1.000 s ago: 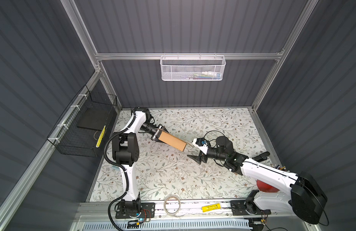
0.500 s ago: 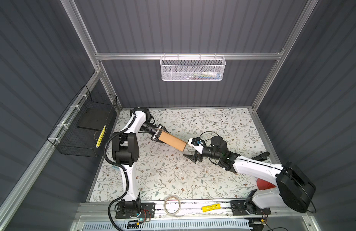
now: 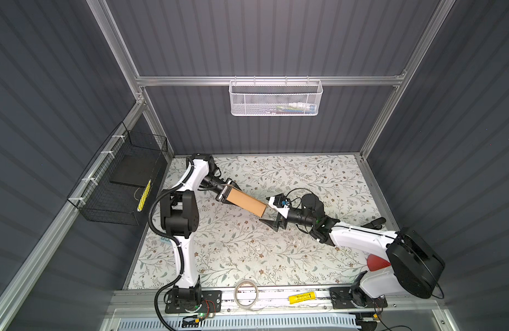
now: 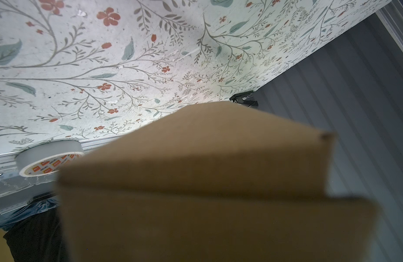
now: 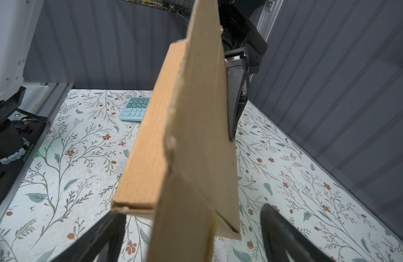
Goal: Assemble paper box
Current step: Turn over the paper box at the center of the table.
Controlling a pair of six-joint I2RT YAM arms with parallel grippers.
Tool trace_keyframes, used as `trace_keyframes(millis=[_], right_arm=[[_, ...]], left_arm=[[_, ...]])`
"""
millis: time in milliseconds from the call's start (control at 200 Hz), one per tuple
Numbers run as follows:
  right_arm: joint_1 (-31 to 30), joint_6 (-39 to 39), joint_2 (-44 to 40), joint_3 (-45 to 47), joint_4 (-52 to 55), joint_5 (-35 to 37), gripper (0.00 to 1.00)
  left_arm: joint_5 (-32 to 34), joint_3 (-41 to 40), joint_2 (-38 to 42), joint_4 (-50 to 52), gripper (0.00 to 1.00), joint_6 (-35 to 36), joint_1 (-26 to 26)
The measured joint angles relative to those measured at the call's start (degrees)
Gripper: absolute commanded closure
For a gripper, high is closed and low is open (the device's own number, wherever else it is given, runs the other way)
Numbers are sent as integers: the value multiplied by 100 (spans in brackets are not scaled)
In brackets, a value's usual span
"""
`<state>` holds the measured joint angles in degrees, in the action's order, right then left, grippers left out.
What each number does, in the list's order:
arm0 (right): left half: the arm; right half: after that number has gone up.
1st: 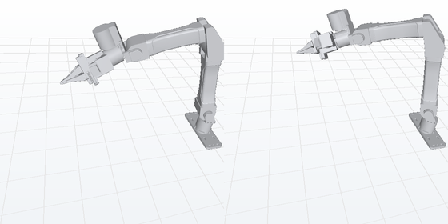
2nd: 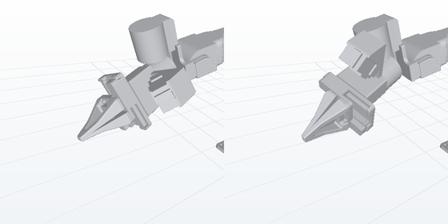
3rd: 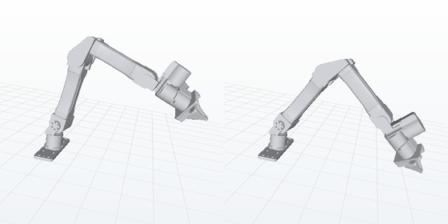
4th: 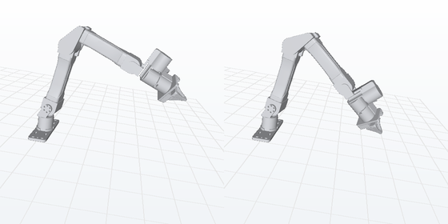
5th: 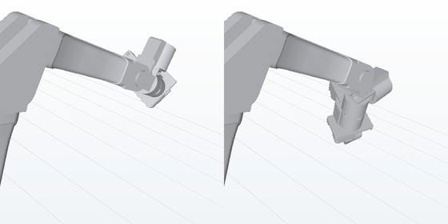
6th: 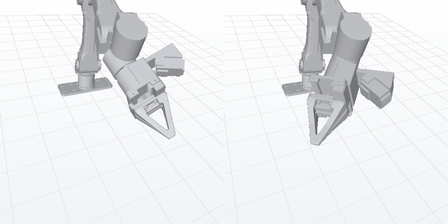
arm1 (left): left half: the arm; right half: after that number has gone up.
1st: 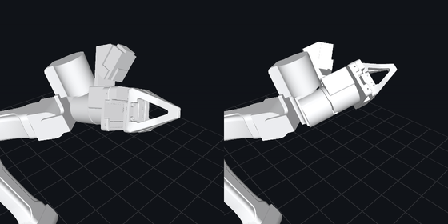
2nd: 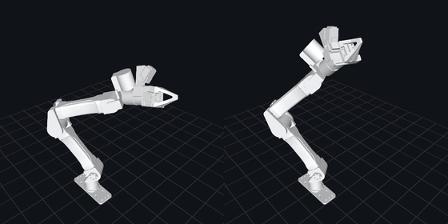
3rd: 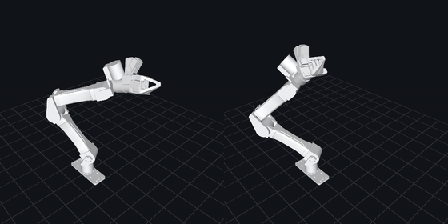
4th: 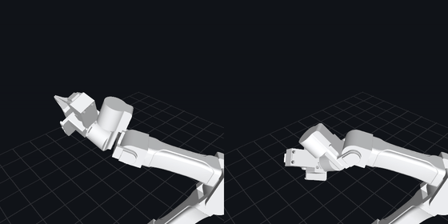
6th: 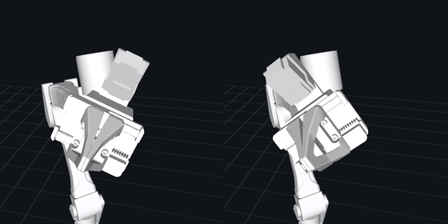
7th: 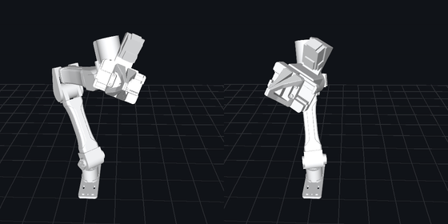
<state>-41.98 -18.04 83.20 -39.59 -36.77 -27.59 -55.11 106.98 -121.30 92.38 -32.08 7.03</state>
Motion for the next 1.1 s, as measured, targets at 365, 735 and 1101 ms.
trace_keyframes(millis=[365,735,1101], right_arm=[[-9,2,74,-160,2,-243,8],[-289,7,142,-192,-9,-46,9],[-616,114,291,-192,-369,715,11]], left_arm=[[0,0,0,0,75,2,0],[2,142,-13,0,76,2,7],[24,258,-157,17,76,22,61]])
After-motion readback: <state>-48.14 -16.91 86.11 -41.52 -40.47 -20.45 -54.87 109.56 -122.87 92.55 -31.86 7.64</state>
